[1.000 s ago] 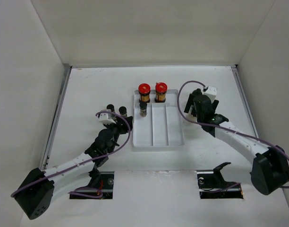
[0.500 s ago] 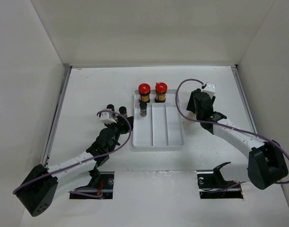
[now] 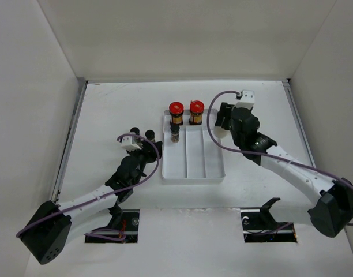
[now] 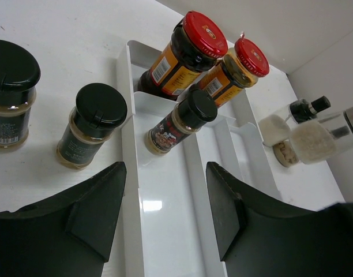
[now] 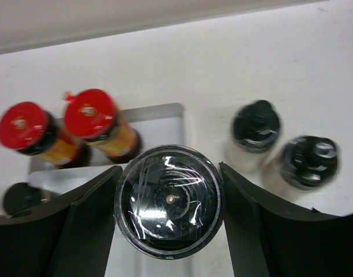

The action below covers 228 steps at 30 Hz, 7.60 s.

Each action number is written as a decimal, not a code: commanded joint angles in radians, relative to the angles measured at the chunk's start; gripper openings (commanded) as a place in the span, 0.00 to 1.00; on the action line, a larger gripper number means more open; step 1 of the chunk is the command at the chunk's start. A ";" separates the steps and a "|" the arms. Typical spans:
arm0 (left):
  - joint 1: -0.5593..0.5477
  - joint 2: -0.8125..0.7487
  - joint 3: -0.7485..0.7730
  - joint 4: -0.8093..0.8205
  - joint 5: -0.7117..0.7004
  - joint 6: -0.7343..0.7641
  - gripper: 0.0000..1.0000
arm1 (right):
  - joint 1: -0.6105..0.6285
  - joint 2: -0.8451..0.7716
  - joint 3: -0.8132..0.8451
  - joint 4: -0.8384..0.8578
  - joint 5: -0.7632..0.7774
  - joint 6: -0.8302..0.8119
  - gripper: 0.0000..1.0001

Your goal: Organize the condiment bottles

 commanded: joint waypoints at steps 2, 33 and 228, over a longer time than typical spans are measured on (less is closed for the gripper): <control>0.012 -0.013 -0.017 0.060 0.001 -0.010 0.56 | 0.093 0.107 0.114 0.186 -0.086 0.047 0.63; 0.020 -0.031 -0.026 0.060 0.003 -0.004 0.56 | 0.159 0.317 0.111 0.353 -0.039 -0.012 1.00; 0.048 0.138 0.402 -0.509 -0.088 0.122 0.57 | 0.081 -0.175 -0.370 0.286 -0.051 0.178 0.20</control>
